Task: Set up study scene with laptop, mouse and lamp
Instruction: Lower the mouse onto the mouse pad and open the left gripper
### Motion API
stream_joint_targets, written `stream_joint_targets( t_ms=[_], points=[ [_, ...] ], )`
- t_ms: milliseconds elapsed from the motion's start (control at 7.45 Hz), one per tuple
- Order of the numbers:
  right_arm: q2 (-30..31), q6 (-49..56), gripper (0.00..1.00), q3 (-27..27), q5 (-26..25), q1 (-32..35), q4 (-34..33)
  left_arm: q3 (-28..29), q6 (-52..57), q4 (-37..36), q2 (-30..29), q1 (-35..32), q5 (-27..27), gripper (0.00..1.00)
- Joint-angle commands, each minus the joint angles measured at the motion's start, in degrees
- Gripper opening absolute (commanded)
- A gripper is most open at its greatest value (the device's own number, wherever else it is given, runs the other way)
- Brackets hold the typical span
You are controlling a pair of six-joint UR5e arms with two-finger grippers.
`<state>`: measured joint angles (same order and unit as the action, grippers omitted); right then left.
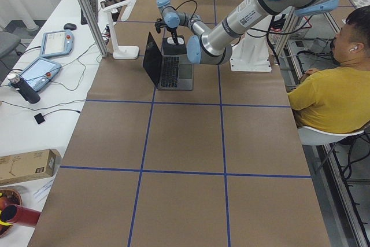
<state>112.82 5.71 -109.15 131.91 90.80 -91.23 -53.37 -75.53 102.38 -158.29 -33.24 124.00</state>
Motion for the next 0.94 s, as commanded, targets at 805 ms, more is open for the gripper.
stream_joint_targets(
  t_ms=[805],
  points=[
    [-0.4, 0.0, 1.00, 0.1, -0.3, 0.1, 0.1, -31.9, 1.0, -10.8, 16.5, -0.8, -2.3, 1.00]
  ],
)
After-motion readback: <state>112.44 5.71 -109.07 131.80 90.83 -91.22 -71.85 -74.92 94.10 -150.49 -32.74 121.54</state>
